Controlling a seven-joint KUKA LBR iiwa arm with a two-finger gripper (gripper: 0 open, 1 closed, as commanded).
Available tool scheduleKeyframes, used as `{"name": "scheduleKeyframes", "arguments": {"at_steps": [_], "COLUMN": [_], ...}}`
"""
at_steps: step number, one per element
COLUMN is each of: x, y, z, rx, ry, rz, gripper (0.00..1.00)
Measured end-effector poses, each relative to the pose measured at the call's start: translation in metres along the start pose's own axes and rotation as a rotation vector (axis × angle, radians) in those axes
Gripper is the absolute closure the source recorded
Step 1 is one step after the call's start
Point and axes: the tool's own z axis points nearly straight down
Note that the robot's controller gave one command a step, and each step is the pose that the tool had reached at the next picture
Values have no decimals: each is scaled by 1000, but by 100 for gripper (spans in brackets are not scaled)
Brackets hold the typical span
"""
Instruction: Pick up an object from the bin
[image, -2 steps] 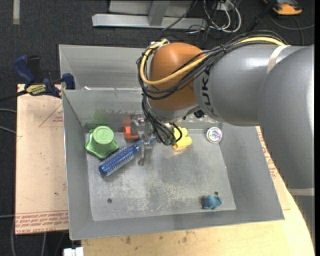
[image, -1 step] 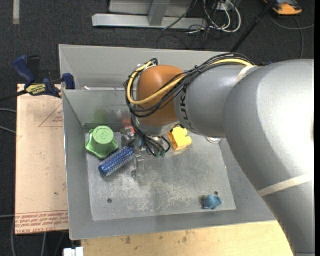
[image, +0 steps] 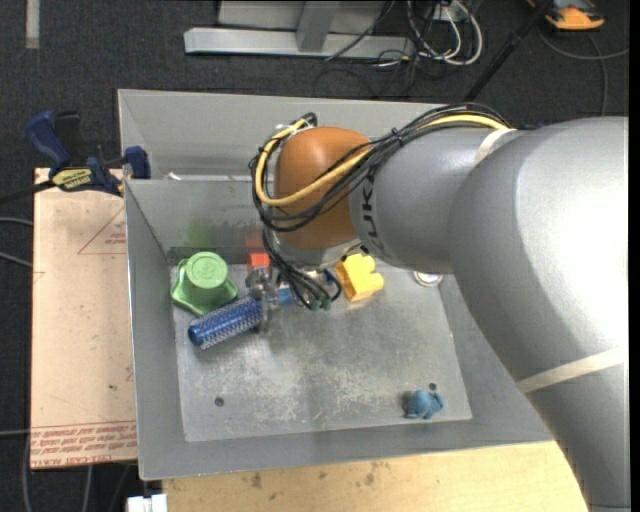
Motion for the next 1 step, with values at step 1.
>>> {"name": "scheduleKeyframes", "arguments": {"at_steps": [1], "x": [0], "y": [21], "z": [-142], "rx": [1], "ry": [-9], "rz": [-57], "gripper": [100]}}
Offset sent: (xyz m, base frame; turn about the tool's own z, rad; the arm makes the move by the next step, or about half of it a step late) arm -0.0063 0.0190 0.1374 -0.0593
